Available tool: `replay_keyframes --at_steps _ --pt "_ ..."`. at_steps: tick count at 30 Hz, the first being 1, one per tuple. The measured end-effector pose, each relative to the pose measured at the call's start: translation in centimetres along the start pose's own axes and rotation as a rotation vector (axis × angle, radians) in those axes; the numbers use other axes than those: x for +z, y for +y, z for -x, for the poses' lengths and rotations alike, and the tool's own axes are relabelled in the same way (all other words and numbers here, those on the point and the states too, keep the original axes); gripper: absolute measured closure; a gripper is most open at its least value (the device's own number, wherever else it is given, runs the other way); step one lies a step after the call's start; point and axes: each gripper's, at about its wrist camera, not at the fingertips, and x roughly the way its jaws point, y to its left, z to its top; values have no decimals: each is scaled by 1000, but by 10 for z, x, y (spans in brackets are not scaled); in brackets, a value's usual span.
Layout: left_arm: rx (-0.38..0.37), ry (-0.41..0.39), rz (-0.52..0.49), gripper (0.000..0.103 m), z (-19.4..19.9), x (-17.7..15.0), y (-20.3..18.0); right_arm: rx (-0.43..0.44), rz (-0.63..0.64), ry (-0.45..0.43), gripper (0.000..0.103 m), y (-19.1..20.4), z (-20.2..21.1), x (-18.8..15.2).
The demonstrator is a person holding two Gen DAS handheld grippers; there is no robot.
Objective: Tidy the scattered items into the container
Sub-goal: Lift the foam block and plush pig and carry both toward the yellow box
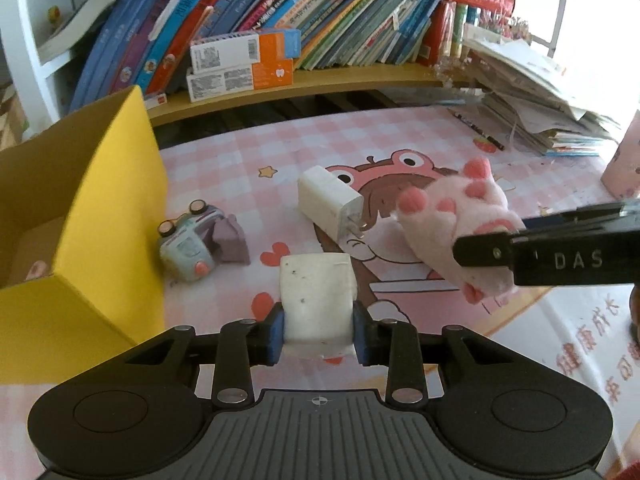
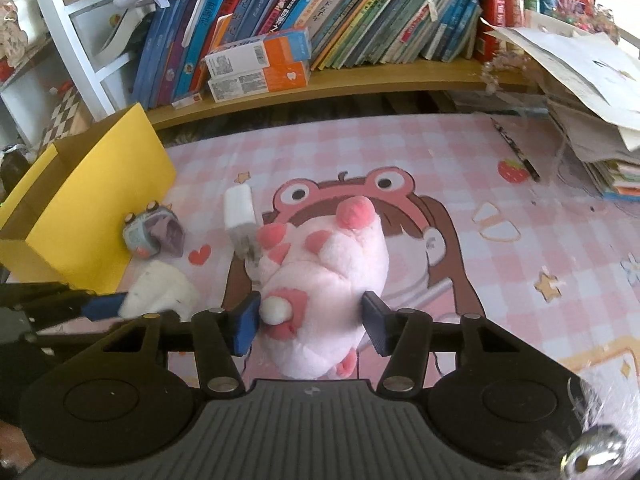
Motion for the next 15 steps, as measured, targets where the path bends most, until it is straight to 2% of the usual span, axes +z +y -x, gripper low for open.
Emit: replay_keyframes --at_steps 8,15 --pt "6 -30 -33 72 30 -14 -5 0 20 11 52 4 21 -23" --pt "-4 -37 -24 72 49 -29 -6 -2 43 7 52 12 33 -37"
